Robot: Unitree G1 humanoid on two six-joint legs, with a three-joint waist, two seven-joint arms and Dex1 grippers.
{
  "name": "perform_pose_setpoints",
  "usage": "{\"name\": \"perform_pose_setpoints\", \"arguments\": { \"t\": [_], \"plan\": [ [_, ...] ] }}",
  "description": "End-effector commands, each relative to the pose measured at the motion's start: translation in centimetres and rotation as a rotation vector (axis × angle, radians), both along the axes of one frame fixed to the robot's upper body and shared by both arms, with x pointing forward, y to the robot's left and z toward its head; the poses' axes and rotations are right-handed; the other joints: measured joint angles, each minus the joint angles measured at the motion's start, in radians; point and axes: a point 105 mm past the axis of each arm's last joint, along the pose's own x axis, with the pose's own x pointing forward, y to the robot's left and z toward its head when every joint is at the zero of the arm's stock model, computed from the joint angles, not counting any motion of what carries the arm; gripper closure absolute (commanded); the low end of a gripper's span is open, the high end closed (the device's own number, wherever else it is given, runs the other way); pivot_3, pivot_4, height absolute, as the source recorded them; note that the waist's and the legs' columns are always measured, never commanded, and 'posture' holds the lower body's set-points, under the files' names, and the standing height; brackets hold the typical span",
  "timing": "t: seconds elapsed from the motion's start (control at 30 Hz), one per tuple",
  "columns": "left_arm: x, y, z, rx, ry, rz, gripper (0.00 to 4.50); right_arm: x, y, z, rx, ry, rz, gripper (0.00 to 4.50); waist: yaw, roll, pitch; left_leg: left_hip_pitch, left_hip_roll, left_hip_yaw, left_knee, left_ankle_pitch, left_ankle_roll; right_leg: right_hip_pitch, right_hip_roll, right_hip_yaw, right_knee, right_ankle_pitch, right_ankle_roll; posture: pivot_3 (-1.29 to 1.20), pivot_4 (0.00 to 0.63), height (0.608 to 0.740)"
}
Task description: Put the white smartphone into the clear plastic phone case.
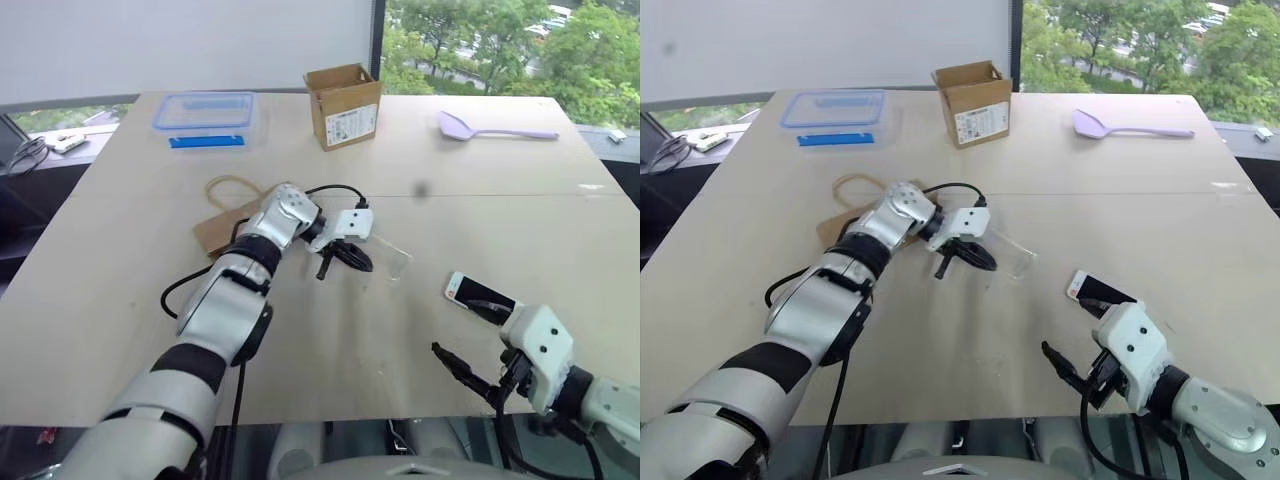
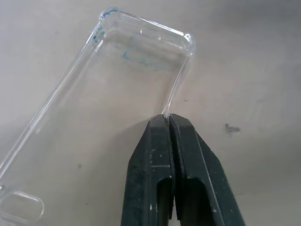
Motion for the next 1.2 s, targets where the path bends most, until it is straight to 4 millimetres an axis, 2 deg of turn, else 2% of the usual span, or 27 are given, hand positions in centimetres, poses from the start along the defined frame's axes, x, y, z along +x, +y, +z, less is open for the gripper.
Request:
{"name": "perform_pose_setpoints", "arguments": {
  "t": [0.03, 0.13, 0.23, 0.4, 0.77, 0.93, 1.07, 1.2],
  "plan": [
    [-2.6, -0.3, 1.3, -0.016, 0.079, 0.043, 4.45, 0.2, 0.3, 0.7, -0.042, -0.033, 0.010, 0.00, -0.005, 0.000, 0.000, 0.000, 0.001, -0.001, -0.001, 0.000, 0.000, -0.001, 0.000, 0.001, 0.000, 0.000, 0.000, 0.00, 0.150, 0.740],
    [-4.1, -0.6, 0.3, 0.001, 0.077, 0.218, 4.45, 0.7, 0.3, 0.5, -0.050, -0.008, 0.024, 0.00, -0.001, 0.000, 0.000, -0.001, 0.001, -0.002, -0.003, 0.000, 0.000, -0.003, 0.001, 0.001, 0.000, 0.000, 0.000, 0.00, 0.150, 0.740],
    [-4.4, -1.1, 0.2, -0.028, 0.070, 0.378, 4.45, 1.2, 0.3, 0.5, -0.048, 0.019, 0.037, 0.00, 0.015, 0.000, 0.000, -0.001, 0.000, -0.002, -0.002, 0.000, 0.000, -0.002, 0.000, 0.001, 0.000, -0.002, 0.003, 0.00, 0.150, 0.740],
    [-4.2, -1.7, 0.6, -0.038, 0.041, 0.503, 4.45, 1.8, 0.1, 0.8, -0.048, 0.030, 0.067, 0.00, 0.018, 0.000, 0.000, 0.000, -0.001, -0.001, 0.000, 0.000, 0.000, -0.002, 0.000, 0.001, 0.000, -0.003, 0.004, 0.00, 0.150, 0.740],
    [-4.9, -3.4, 0.6, -0.069, 0.006, 0.411, 4.45, 3.0, -1.3, 0.7, -0.103, 0.030, 0.065, 0.00, 0.013, 0.000, 0.000, -0.001, -0.001, 0.000, -0.002, 0.000, 0.000, -0.002, 0.000, 0.002, 0.000, -0.003, 0.004, 0.00, 0.150, 0.740],
    [-5.3, -3.2, 0.1, -0.054, -0.024, 0.300, 4.45, 3.5, -2.0, 0.8, -0.116, 0.041, 0.036, 0.00, 0.011, 0.000, 0.001, 0.000, -0.001, 0.000, -0.002, 0.000, 0.000, -0.002, 0.000, 0.002, 0.000, -0.003, 0.004, 0.00, 0.150, 0.740],
    [-4.4, -2.5, -0.3, -0.026, -0.066, 0.252, 4.45, 3.8, -2.6, 1.1, -0.137, 0.042, 0.020, 0.00, 0.011, 0.000, 0.001, 0.000, -0.001, 0.001, -0.002, 0.000, 0.000, -0.002, 0.000, 0.002, 0.000, -0.003, 0.004, 0.00, 0.150, 0.740],
    [-3.7, -2.7, -0.3, -0.050, -0.072, 0.185, 4.45, 4.1, -3.2, 1.1, -0.180, 0.035, 0.018, 0.00, 0.012, 0.000, 0.001, 0.000, -0.001, 0.002, -0.002, 0.000, 0.000, -0.002, 0.000, 0.002, 0.000, -0.003, 0.004, 0.00, 0.150, 0.740]
  ]
}}
